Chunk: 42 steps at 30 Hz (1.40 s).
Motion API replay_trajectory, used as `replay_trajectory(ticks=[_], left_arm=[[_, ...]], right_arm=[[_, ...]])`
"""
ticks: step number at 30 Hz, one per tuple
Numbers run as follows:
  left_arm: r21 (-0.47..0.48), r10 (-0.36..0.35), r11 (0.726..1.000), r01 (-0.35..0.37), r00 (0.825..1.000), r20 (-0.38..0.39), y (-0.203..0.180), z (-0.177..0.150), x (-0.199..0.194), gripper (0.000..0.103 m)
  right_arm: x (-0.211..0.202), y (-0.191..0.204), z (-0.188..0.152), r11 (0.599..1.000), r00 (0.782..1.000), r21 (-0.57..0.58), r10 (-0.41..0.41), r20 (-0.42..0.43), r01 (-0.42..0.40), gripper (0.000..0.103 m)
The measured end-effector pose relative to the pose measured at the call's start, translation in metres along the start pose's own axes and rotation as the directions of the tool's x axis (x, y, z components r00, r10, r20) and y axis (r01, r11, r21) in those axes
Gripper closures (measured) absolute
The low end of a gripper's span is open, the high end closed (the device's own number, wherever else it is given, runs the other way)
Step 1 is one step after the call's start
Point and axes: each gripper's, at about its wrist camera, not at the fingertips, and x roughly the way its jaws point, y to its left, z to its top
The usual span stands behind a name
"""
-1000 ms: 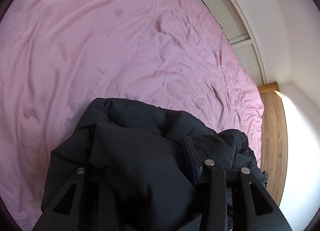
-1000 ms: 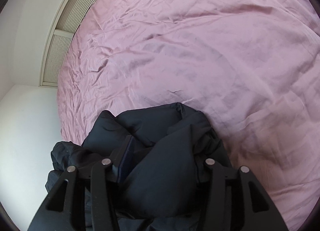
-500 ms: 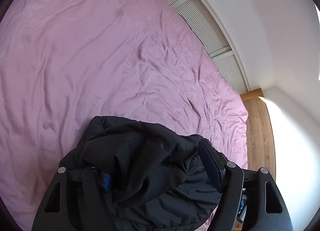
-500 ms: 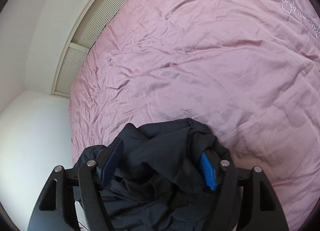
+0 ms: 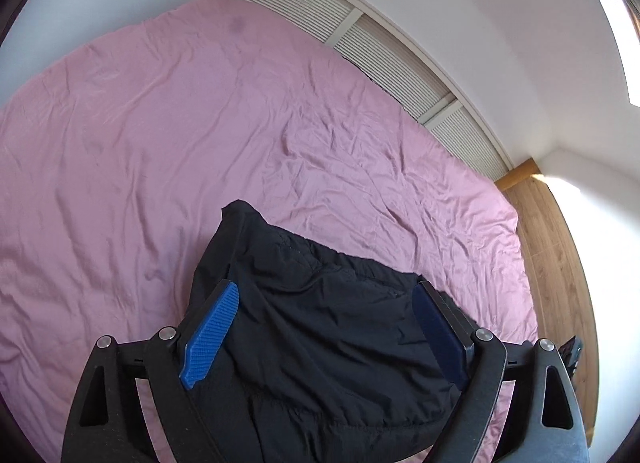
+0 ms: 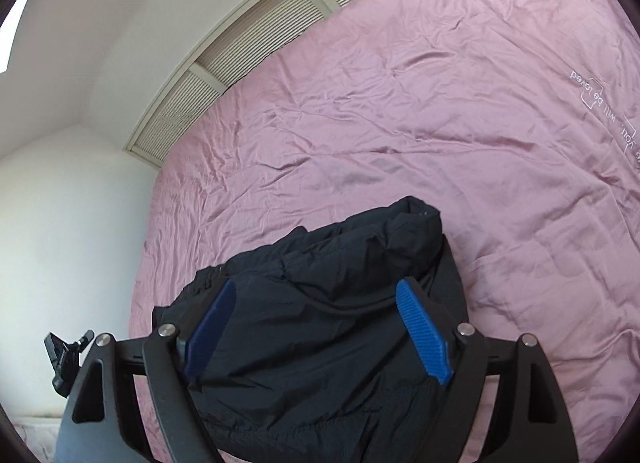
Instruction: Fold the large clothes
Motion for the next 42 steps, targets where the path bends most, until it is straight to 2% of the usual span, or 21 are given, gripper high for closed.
replay_trajectory(ticks=[4,8,13,18,21,30,39,42], left_arm=[[0.135,0.05,0.99,-0.046,0.998,-0.032,-0.028,-0.046,0.017,0.015],[0.242,0.064,0.969,-0.053,0.997,-0.04,-0.054,-0.097,0.032,0.015],[0.376,0.078,0.924,-0.061,0.997,-0.029,-0.078,-0.159,0.046,0.015],[0.478,0.131,0.874,-0.092,0.99,-0.049,-0.086,-0.186,0.081,0.015],[0.493,0.146,0.864,-0.105,0.988,-0.046,-0.086,-0.181,0.102,0.015],[0.529,0.185,0.835,-0.149,0.983,-0.015,-0.111,-0.134,0.163,0.011],[0.539,0.267,0.82,-0.194,0.962,-0.06,-0.13,-0.081,0.229,0.011],[0.556,0.29,0.806,-0.204,0.954,-0.071,-0.141,-0.067,0.242,0.009]], right_arm=[[0.008,0.042,-0.048,0.984,0.999,-0.177,-0.031,0.012,0.033,0.021],[0.022,0.079,-0.106,0.931,0.996,-0.354,-0.088,0.033,0.094,0.021],[0.038,0.088,-0.168,0.908,0.996,-0.409,-0.086,0.013,0.084,0.021],[0.061,0.085,-0.2,0.88,0.992,-0.461,-0.124,0.004,0.112,0.021],[0.08,0.082,-0.196,0.873,0.991,-0.474,-0.131,0.003,0.117,0.021],[0.133,0.085,-0.148,0.871,0.993,-0.478,-0.115,0.027,0.114,0.02],[0.186,0.074,-0.09,0.889,0.99,-0.44,-0.141,-0.004,0.124,0.019],[0.194,0.072,-0.072,0.893,0.989,-0.431,-0.147,-0.01,0.129,0.019]])
